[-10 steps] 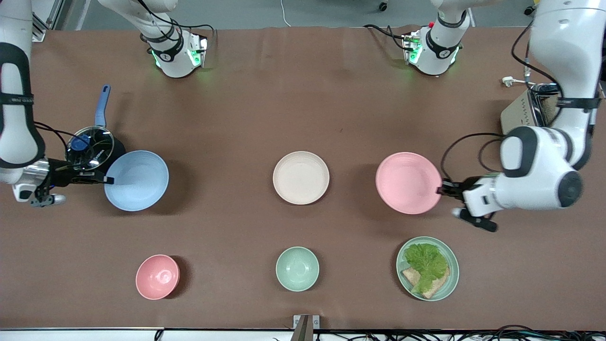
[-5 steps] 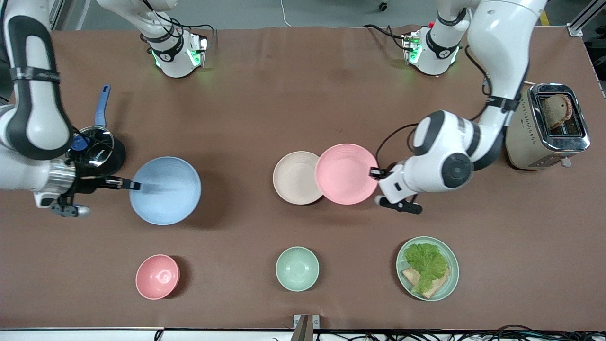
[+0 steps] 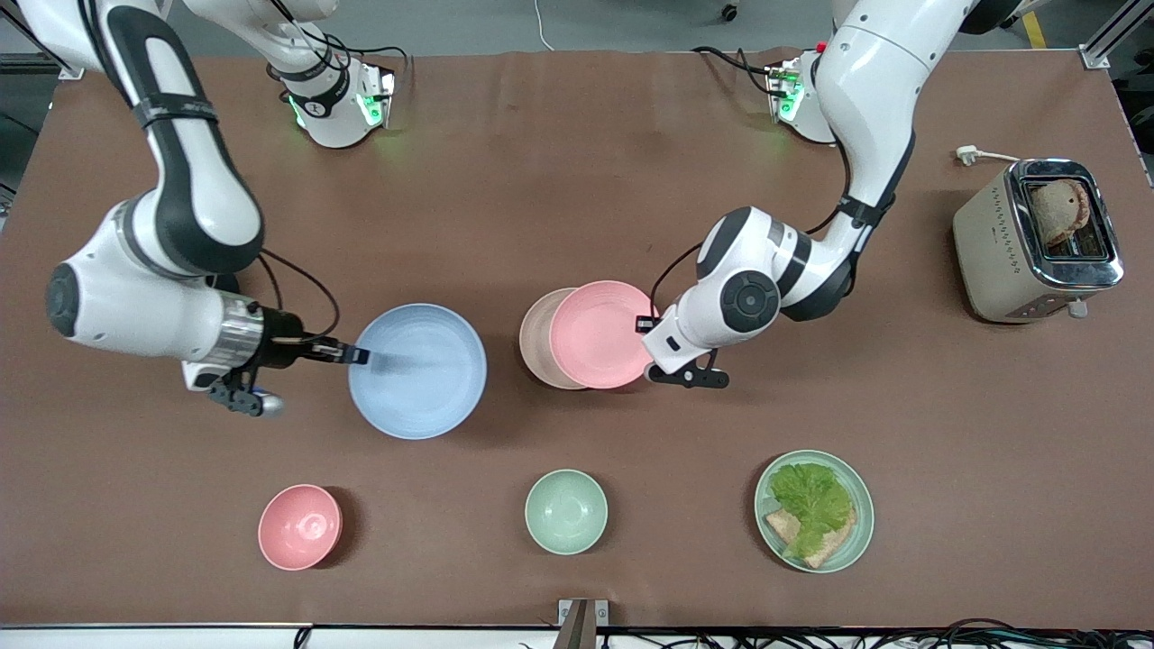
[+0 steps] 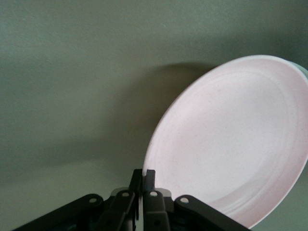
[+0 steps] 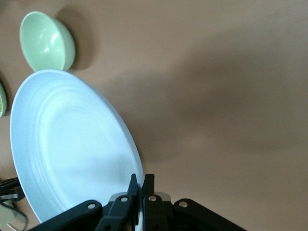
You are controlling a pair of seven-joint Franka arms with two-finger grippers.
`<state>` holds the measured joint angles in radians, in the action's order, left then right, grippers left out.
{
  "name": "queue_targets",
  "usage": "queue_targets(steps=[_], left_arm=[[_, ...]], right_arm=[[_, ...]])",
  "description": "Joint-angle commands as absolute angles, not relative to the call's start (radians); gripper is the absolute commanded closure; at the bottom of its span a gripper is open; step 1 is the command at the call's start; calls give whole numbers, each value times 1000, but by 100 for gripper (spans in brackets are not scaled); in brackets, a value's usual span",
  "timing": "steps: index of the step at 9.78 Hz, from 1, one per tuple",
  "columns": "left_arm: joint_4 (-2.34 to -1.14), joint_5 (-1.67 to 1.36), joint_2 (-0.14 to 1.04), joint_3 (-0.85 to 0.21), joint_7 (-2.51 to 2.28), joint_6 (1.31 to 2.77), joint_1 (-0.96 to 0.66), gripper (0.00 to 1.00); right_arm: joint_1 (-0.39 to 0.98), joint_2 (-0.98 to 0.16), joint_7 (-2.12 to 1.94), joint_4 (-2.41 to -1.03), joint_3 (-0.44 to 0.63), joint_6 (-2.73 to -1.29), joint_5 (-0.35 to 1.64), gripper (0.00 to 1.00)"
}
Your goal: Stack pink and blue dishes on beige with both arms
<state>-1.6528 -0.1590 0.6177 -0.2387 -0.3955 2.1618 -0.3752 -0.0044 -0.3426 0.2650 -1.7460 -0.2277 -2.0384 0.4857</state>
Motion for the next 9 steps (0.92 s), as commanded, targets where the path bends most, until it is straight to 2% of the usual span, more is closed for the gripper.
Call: queue_targets(steps=[1,3,5,6,7,9], left_arm=[[-1654,-135,663,-230,-448,2216,-405,100],[-1649,-138,682,-229,-456,2229,-431,100],[-1651,-135,693,-229,-465,2273,-433,97],[-1649,-137,696,-230,-465,2276,-434,93],[-1649,-140,698,-229,-472,2276,-446,82],[-1634,-135,678,-227,-518,2269,-431,0]], right_arm=[[-17,-319,304,-1793,-294,-2077,472,100],[-14,-318,324,-1871,-357,-2191,472,100],[-12,-318,325,-1916,-383,-2244,472,100],[-14,-316,325,-1931,-394,-2256,472,100],[-12,-316,325,-1950,-397,-2279,472,100],[3,-316,325,-1985,-403,-2330,472,100]])
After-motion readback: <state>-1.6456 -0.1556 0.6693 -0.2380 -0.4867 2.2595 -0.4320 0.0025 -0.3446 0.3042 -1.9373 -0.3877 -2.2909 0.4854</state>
